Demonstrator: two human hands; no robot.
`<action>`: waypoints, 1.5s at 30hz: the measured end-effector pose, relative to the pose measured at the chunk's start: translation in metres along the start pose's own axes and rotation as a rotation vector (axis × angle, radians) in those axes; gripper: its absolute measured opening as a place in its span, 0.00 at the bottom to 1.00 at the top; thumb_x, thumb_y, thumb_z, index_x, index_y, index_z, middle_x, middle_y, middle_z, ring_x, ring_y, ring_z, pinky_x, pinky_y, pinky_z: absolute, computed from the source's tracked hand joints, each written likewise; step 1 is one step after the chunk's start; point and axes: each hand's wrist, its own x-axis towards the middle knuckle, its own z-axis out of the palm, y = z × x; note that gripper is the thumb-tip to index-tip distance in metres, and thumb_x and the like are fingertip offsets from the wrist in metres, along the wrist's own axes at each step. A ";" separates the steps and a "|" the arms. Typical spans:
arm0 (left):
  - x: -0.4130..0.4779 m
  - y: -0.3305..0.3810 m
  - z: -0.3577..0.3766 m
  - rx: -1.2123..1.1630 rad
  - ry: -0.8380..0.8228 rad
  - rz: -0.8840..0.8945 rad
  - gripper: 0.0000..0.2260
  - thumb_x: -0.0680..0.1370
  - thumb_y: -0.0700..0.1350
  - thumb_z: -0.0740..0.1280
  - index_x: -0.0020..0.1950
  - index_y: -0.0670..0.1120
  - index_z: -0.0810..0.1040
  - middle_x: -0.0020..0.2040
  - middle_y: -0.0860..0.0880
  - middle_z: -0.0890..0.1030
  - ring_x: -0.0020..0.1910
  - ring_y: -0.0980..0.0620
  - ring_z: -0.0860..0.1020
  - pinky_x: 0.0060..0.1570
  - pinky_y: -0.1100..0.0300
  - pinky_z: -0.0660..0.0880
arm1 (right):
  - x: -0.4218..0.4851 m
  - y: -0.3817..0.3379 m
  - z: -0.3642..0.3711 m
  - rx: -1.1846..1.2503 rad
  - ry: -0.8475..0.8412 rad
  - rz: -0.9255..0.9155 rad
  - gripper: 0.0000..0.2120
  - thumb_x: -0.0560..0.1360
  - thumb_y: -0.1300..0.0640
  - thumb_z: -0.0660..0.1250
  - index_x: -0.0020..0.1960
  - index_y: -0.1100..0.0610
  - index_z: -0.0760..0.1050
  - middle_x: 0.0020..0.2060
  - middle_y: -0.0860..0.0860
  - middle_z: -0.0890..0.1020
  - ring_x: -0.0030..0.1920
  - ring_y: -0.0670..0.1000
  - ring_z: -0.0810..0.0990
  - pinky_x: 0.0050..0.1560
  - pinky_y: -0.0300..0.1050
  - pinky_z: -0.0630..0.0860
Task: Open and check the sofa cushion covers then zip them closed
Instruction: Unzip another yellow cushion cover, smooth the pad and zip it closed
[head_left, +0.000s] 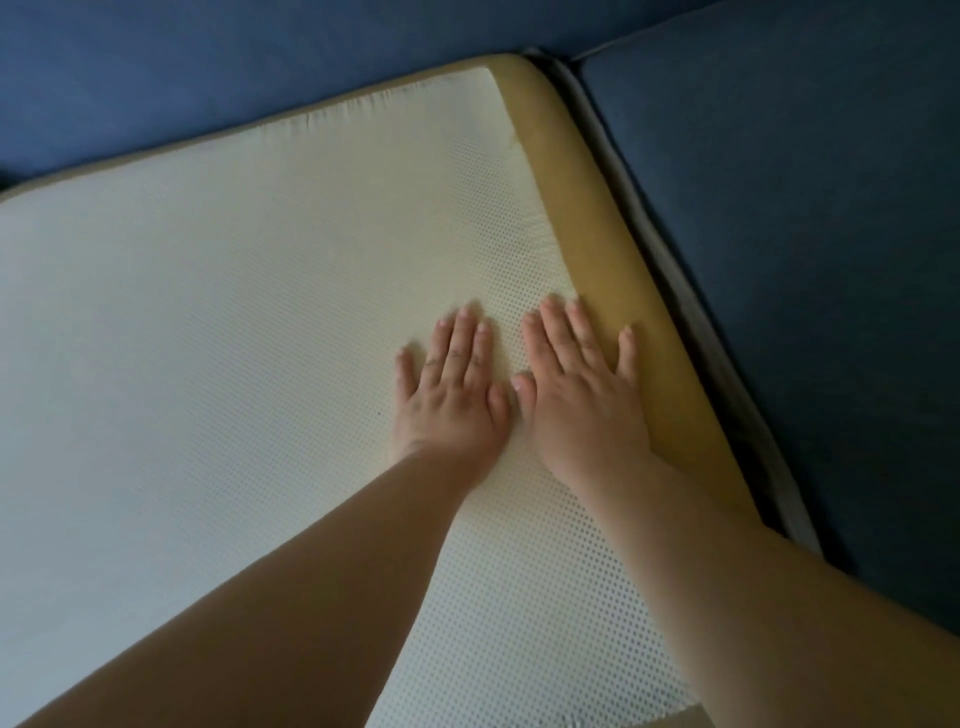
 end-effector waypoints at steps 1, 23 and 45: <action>-0.005 -0.002 -0.008 -0.022 0.027 0.010 0.27 0.80 0.57 0.38 0.78 0.50 0.36 0.76 0.54 0.29 0.73 0.56 0.28 0.74 0.46 0.35 | -0.002 -0.001 -0.010 0.016 0.017 -0.004 0.30 0.81 0.42 0.37 0.80 0.52 0.43 0.79 0.50 0.40 0.78 0.51 0.36 0.74 0.66 0.38; -0.108 -0.058 0.010 -0.232 0.261 0.104 0.27 0.80 0.54 0.47 0.79 0.48 0.55 0.78 0.52 0.47 0.77 0.55 0.43 0.74 0.50 0.38 | -0.094 -0.063 0.009 0.063 0.146 -0.009 0.31 0.81 0.43 0.44 0.79 0.57 0.53 0.79 0.53 0.51 0.79 0.54 0.47 0.74 0.67 0.44; -0.186 -0.273 -0.004 -0.190 0.447 -0.277 0.25 0.82 0.52 0.49 0.79 0.53 0.48 0.77 0.53 0.39 0.77 0.52 0.39 0.73 0.45 0.36 | -0.080 -0.290 0.027 0.172 0.280 -0.326 0.29 0.79 0.47 0.53 0.77 0.58 0.60 0.78 0.56 0.57 0.77 0.57 0.57 0.70 0.69 0.53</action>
